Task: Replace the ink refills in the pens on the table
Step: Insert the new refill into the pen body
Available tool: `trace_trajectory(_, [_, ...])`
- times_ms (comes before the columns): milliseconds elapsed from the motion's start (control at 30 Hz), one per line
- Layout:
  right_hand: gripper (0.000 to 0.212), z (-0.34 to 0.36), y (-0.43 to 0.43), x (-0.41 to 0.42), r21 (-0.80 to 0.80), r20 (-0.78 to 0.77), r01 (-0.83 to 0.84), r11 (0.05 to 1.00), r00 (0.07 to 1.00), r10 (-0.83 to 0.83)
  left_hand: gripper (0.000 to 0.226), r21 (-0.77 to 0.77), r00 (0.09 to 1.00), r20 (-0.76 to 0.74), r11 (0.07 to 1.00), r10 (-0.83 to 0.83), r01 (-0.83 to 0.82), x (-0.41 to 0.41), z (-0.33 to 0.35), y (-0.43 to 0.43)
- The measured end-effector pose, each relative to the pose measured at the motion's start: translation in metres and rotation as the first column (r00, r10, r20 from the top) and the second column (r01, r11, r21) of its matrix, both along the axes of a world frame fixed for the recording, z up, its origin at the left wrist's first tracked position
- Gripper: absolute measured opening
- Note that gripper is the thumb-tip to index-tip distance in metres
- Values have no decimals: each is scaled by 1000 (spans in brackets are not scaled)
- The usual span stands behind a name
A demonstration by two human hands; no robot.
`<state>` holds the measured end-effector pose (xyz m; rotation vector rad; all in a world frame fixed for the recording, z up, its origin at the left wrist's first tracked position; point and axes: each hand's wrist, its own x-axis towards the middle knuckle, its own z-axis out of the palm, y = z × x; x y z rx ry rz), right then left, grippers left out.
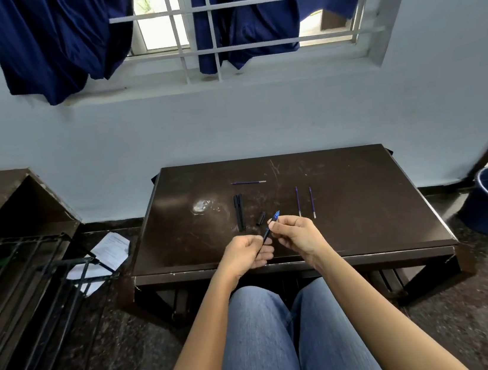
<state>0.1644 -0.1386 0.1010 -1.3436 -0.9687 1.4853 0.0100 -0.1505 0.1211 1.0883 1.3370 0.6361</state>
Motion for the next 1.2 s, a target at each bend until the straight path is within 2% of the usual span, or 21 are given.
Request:
trace_trajectory(100, [16, -2, -1, 0, -12, -2, -3, 1000, 1000, 3, 20, 75, 999, -31, 997, 18, -16, -3, -2, 0])
trace_trajectory(200, [16, -1, -2, -1, -23, -5, 8, 1000, 1000, -8, 22, 154, 994, -90, 987, 55, -41, -4, -1, 1])
trace_trajectory(367, [17, 1, -1, 0, -10, 24, -20, 1000, 1000, 20, 27, 11, 991, -27, 992, -128, 128, 0, 3, 0])
trace_trajectory(500, [17, 1, -2, 0, -9, -2, -22, 1000, 1000, 22, 13, 111, 997, -62, 993, -37, 44, 0, 0, -1])
trace_trajectory(567, [17, 1, -3, 0, -13, -9, -3, 1000, 1000, 3, 14, 148, 996, -84, 989, -9, 21, 1, 0, -2])
trace_trajectory(633, [17, 2, -3, 2, -14, -11, -2, 1000, 1000, 2, 18, 101, 998, -59, 994, -29, 35, 4, 4, -4])
trace_trajectory(700, [15, 2, -3, 2, -17, -19, -12, 1000, 1000, 11, 29, 4, 998, 26, 999, -50, 50, 6, 6, -5])
trace_trajectory(767, [16, 2, -2, 2, -17, -26, -15, 1000, 1000, 15, 32, -40, 997, 69, 999, -17, 20, 7, 5, -4])
trace_trajectory(867, [21, 1, -1, 0, -14, -13, -15, 1000, 1000, 15, 22, -30, 988, 136, 997, 79, -75, 6, 0, -4])
trace_trajectory(967, [21, 2, 0, -1, -7, 14, -23, 1000, 1000, 23, 24, 17, 984, 146, 994, 102, -106, 3, -3, -4])
trace_trajectory(1067, [21, 3, 1, -1, 6, 19, -54, 999, 998, 54, 20, -67, 976, 197, 994, 96, -84, 3, -1, -3])
trace_trajectory(1133, [22, 3, 2, 0, 6, 12, -80, 997, 997, 80, 29, -140, 976, 211, 990, 57, -28, 3, 2, -3])
trace_trajectory(1200, [25, 3, 2, 1, 2, 1, -89, 996, 996, 89, 30, -130, 982, 187, 991, 7, 17, 2, 3, -3])
